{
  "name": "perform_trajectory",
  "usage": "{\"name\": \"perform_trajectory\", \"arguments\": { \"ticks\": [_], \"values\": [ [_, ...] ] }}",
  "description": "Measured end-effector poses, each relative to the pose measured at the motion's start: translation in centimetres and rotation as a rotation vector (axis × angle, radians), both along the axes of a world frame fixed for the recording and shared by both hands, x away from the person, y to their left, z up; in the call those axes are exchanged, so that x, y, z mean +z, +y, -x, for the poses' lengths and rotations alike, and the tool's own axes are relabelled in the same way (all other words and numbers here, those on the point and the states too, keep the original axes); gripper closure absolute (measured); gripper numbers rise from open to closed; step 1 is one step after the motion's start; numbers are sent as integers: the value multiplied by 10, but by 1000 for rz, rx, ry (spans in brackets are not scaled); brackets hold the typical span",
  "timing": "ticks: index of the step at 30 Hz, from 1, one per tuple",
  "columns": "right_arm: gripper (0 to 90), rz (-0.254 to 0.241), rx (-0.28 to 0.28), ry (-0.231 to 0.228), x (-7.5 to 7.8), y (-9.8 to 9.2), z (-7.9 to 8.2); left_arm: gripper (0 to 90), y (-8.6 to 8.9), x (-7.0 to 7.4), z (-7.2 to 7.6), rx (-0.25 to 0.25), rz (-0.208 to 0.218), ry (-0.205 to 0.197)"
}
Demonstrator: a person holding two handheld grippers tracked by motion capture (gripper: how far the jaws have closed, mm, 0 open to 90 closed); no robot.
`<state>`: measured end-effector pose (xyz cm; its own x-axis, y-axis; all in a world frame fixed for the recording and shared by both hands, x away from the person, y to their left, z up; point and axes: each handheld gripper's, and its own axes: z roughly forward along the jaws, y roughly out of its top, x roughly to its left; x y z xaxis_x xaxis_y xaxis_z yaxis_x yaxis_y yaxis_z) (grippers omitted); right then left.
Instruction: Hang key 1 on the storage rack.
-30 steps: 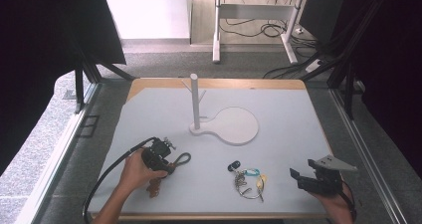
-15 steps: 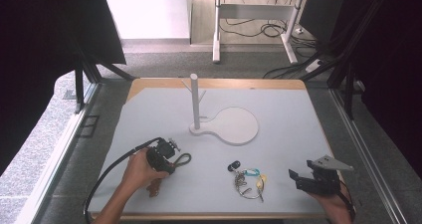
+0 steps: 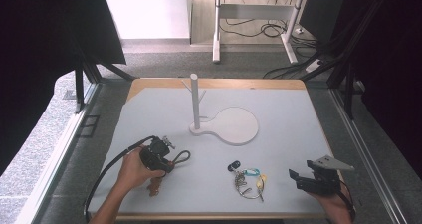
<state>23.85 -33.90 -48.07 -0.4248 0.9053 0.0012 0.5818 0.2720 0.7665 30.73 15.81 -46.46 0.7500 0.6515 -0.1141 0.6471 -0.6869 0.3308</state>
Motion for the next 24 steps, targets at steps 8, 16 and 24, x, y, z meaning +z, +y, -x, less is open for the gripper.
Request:
{"name": "perform_trajectory", "arguments": {
  "ticks": [8, 16, 24],
  "values": [
    [238, 2, 1, 4, -2, 0, 0, 671, 22, 25, 3, 34, 139, -46],
    [240, 5, 2, 6, -3, 1, -1, 671, 33, 41, 3, 38, 206, -62],
    [240, 5, 4, 7, -3, 1, -1, 671, 38, 53, 1, 57, 249, -83]
  ]
}}
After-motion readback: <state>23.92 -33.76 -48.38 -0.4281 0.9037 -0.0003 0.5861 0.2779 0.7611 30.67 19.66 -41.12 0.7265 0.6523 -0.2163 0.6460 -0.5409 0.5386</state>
